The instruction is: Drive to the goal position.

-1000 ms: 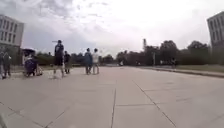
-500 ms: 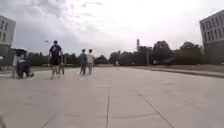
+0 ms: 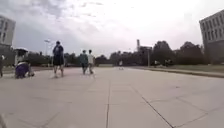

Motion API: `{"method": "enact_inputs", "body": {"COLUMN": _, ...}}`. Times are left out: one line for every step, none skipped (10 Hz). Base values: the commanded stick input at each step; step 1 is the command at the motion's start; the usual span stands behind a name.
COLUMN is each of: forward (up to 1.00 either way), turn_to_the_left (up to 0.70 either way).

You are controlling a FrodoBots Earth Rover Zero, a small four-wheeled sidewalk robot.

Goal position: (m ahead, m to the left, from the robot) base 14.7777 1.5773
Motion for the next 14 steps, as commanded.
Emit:
{"method": "enact_inputs", "body": {"forward": 0.7, "turn_to_the_left": 0.0}}
{"method": "enact_inputs", "body": {"forward": 0.7, "turn_to_the_left": 0.0}}
{"method": "enact_inputs", "body": {"forward": 0.7, "turn_to_the_left": 0.0}}
{"method": "enact_inputs", "body": {"forward": 0.7, "turn_to_the_left": 0.0}}
{"method": "enact_inputs", "body": {"forward": 0.7, "turn_to_the_left": 0.0}}
{"method": "enact_inputs", "body": {"forward": 0.7, "turn_to_the_left": 0.0}}
{"method": "enact_inputs", "body": {"forward": 0.7, "turn_to_the_left": 0.0}}
{"method": "enact_inputs", "body": {"forward": 0.7, "turn_to_the_left": 0.0}}
{"method": "enact_inputs", "body": {"forward": 0.7, "turn_to_the_left": 0.0}}
{"method": "enact_inputs", "body": {"forward": 0.7, "turn_to_the_left": 0.03}}
{"method": "enact_inputs", "body": {"forward": 0.7, "turn_to_the_left": 0.11}}
{"method": "enact_inputs", "body": {"forward": 0.7, "turn_to_the_left": 0.23}}
{"method": "enact_inputs", "body": {"forward": 0.7, "turn_to_the_left": 0.34}}
{"method": "enact_inputs", "body": {"forward": 0.7, "turn_to_the_left": 0.06}}
